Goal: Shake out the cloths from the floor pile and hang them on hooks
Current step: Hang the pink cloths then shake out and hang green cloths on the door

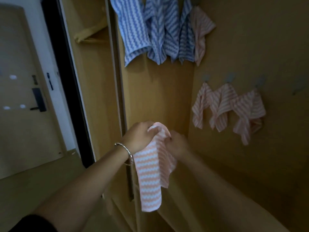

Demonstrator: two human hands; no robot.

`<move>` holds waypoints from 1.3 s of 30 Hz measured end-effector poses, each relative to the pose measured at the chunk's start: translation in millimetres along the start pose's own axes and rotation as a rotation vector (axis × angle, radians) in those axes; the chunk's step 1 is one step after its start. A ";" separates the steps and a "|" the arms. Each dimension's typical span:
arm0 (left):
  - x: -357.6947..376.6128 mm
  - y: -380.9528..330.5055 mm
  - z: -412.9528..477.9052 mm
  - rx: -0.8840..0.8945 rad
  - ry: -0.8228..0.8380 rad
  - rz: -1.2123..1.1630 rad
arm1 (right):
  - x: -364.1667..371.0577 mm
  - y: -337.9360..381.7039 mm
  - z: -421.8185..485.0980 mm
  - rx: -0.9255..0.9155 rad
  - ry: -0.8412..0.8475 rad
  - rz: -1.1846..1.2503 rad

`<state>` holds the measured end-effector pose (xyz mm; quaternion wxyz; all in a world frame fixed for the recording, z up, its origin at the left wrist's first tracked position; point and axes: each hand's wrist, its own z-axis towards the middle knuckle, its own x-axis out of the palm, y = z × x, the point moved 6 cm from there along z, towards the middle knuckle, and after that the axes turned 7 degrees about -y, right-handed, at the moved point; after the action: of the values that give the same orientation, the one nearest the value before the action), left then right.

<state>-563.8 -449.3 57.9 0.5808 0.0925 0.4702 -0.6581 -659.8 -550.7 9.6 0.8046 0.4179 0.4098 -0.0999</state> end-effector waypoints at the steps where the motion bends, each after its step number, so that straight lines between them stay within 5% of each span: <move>1: 7.7 -3.1 12.2 0.009 -0.027 0.000 | 2.9 -6.7 8.0 0.028 -0.009 0.041; 10: 99.8 -15.7 84.1 0.128 0.047 -0.044 | 5.2 -86.1 53.2 0.185 -0.018 0.318; 15: 156.1 -41.0 125.6 0.239 0.141 -0.135 | -39.7 -141.5 68.8 0.221 -0.174 0.205; 21: 212.3 -102.6 176.2 0.406 0.209 -0.318 | -112.7 -189.0 80.8 0.384 -0.318 0.395; 39: 296.2 -285.7 232.0 0.662 0.279 -0.542 | -314.2 -244.6 65.0 0.453 -0.909 0.045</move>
<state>-799.9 -851.8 131.6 0.2576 0.2345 0.3154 -0.8827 -947.9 -811.2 119.0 0.7927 0.5049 -0.0229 -0.3408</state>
